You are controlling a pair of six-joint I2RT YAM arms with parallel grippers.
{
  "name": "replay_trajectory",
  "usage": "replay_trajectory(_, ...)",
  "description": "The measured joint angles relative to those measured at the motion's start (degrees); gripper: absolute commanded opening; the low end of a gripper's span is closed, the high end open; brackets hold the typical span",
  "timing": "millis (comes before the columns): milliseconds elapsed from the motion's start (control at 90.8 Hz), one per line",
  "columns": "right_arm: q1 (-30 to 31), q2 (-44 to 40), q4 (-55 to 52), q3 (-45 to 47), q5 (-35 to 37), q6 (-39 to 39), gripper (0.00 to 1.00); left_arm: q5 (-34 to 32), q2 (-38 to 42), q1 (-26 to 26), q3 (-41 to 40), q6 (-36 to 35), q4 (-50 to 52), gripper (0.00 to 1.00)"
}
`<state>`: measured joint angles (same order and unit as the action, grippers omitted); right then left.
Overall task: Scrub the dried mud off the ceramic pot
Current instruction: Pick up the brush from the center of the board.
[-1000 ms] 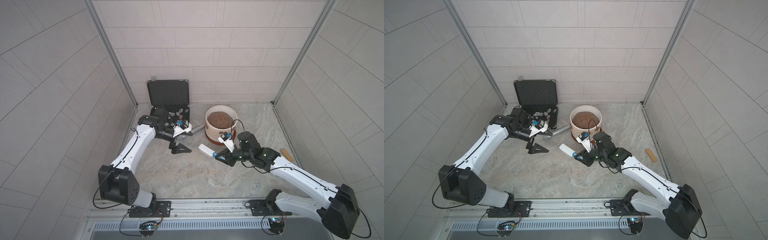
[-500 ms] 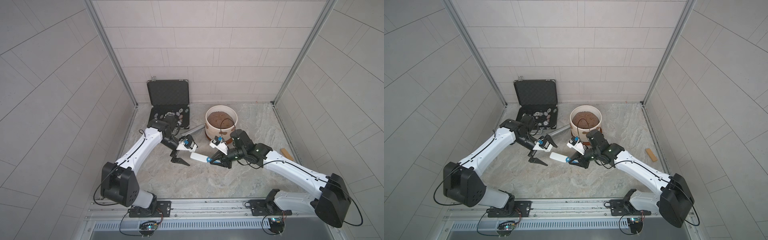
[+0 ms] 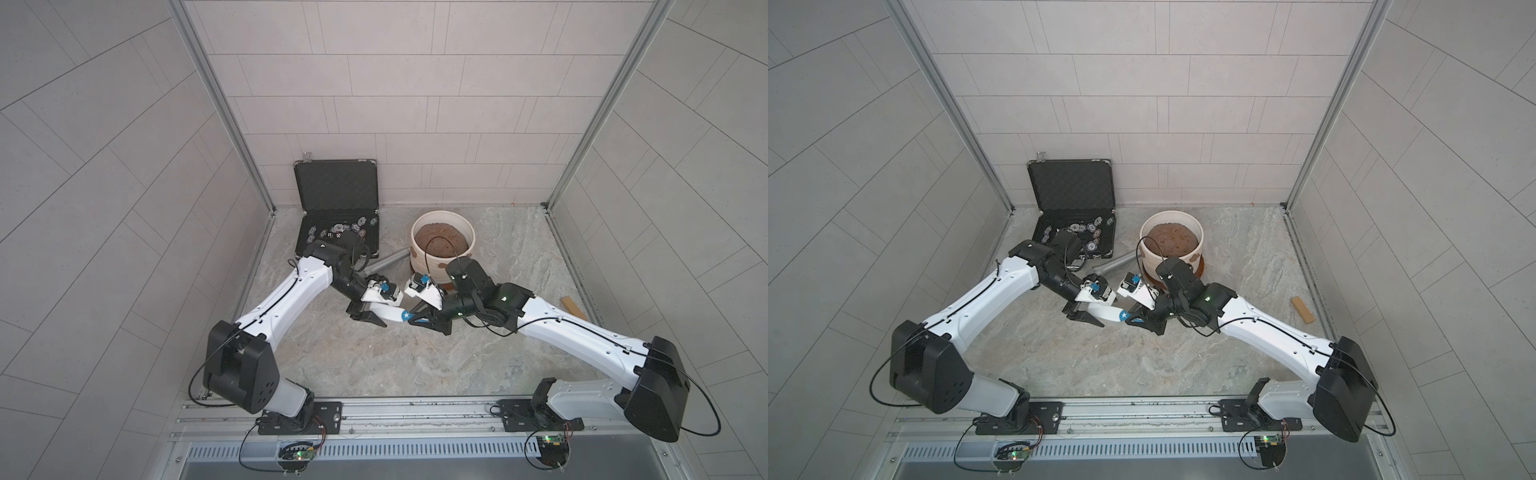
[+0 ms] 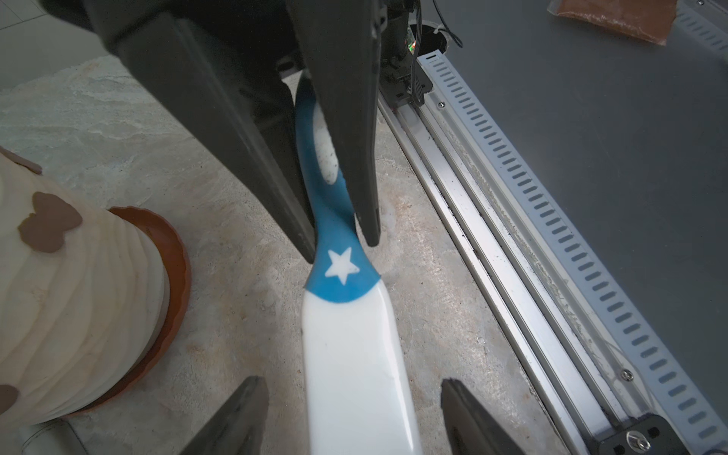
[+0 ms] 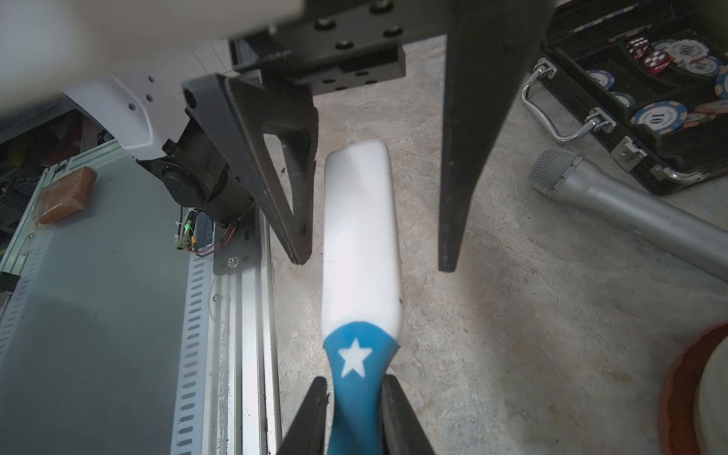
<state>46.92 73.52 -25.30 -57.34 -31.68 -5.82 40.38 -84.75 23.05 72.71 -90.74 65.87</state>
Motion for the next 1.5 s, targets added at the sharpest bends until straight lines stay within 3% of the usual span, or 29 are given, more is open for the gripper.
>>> replay_trajectory(132, 0.0, 0.09, 0.24, 0.0, 1.01, 0.33, 0.0, -0.13, 0.0, 0.2, 0.0, 1.31, -0.44, 0.38)
replay_trajectory(187, 0.0, 0.13, 0.28, 0.0, 1.73, 1.29, 0.0, -0.46, 0.0, 0.13, 0.02, 2.1, -1.22, 0.37)
replay_trajectory(209, 0.0, 0.15, 0.35, 0.0, 1.9, 1.57, 0.0, -0.48, 0.0, 0.09, 0.02, 2.38, -1.42, 0.4)
replay_trajectory(253, 0.0, 0.22, 0.59, 0.0, 2.05, 1.77, 0.0, -0.66, 0.0, 0.07, 0.02, 2.49, -1.6, 0.57)
replay_trajectory(286, 0.0, 0.22, 0.68, 0.0, 2.03, 1.81, 0.0, -0.87, 0.0, 0.2, 0.0, 2.51, -1.4, 0.62)
replay_trajectory(462, 0.07, 0.22, 1.55, 0.0, 2.05, 1.99, 0.0, -1.29, 0.0, 0.24, 0.0, 2.4, -1.14, 0.63)
replay_trajectory(517, 0.11, 0.22, 1.79, 0.0, 2.05, 2.01, 0.0, -1.33, 0.0, 0.24, 0.0, 2.27, -1.14, 0.56)
replay_trajectory(682, 0.33, 0.28, 2.03, 0.0, 2.6, 3.61, 0.0, -2.16, -0.02, 0.02, 0.11, 3.72, -2.12, 0.19)
replay_trajectory(704, 0.33, 0.33, 2.16, 0.0, 2.58, 3.85, 0.04, -2.16, -0.02, 0.0, 0.13, 3.78, -2.16, 0.17)
replay_trajectory(793, 0.33, 0.39, 2.21, 0.0, 2.6, 5.77, 0.37, -2.43, -0.02, 0.07, 0.13, 3.8, -2.32, 0.12)
replay_trajectory(859, 0.24, 0.66, 2.4, -0.02, 1.73, 9.27, 0.54, -2.78, -0.02, 0.2, 0.13, 3.65, -2.4, 0.12)
replay_trajectory(914, -0.37, 1.33, 2.1, -0.59, 0.04, 13.18, 0.75, -3.26, -0.02, 0.26, 0.13, 3.48, -2.43, 0.12)
replay_trajectory(1046, -5.14, 4.72, 1.29, -2.78, -10.23, 24.17, 0.86, -4.11, -0.02, 0.28, 0.13, 3.26, -2.54, 0.12)
replay_trajectory(1189, -9.09, 6.08, 0.28, -0.35, -20.04, 31.54, 0.86, -4.35, -0.02, 0.28, 0.13, 2.25, -2.69, 0.12)
replay_trajectory(1497, -7.85, 3.21, 7.17, 2.4, -28.46, 46.66, 0.61, -2.71, 0.9, 0.24, 0.13, 1.77, -3.21, 0.15)
